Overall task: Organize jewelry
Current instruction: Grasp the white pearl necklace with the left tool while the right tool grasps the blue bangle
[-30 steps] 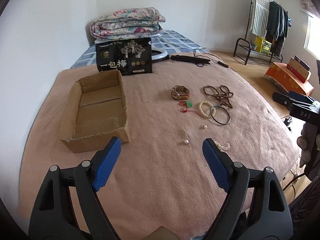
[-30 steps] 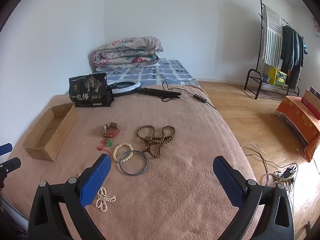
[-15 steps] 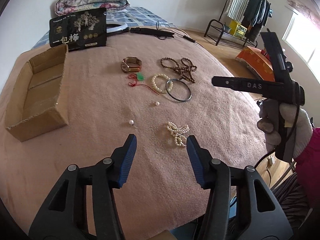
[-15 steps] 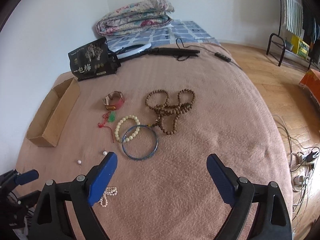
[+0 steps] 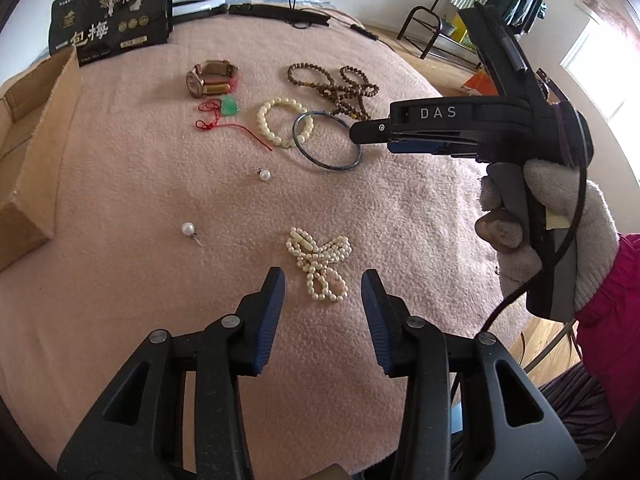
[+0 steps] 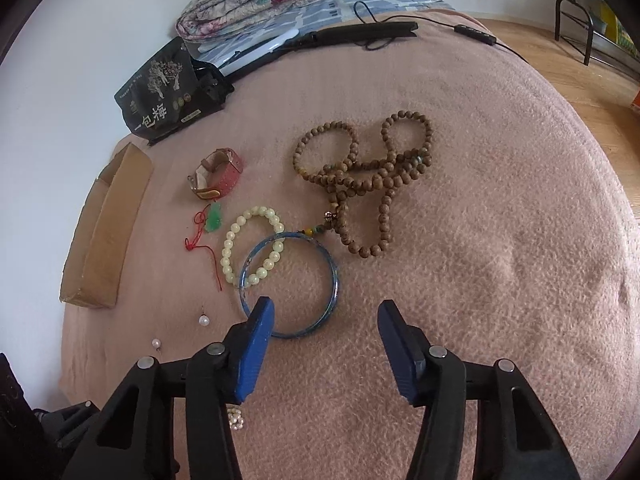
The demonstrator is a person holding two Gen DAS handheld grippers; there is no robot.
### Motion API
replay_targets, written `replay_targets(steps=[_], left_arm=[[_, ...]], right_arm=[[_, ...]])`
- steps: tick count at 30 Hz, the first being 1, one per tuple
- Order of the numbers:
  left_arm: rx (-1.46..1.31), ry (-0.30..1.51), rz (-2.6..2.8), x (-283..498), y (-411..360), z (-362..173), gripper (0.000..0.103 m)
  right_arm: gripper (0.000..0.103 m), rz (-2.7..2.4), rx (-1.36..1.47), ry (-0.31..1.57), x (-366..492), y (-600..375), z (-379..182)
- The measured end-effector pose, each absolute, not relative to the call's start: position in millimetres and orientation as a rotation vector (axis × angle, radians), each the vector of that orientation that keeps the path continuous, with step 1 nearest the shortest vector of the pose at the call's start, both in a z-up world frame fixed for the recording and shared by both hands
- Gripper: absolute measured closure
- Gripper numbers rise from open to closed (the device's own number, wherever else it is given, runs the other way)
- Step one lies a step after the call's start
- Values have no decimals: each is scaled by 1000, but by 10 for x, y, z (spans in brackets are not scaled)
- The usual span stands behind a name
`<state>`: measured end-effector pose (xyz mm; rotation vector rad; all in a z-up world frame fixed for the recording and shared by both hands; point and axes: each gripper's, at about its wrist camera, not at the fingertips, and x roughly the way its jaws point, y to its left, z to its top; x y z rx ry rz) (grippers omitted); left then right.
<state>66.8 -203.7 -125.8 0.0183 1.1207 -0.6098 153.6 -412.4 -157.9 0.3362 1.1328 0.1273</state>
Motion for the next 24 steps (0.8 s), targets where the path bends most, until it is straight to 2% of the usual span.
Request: replay_targets(steps=[2,15,18,24], left_arm=[[10,1142,-613,697,-2070,-1311,63],[59,1167,-592,817,-2209,-1559,70],[52,1165,-591,844,-2198,-1573,75],[52,1162,-581,902,-2189,-1598,89]], right_arm=[[55,131,351,1145,1587,-4116,-1623],[65,91,301,1168,1812,-3978,-1740],[73,75,264,1170,1814,-3947,-1740],[96,68,293,1163,1779,-4047,-1760]])
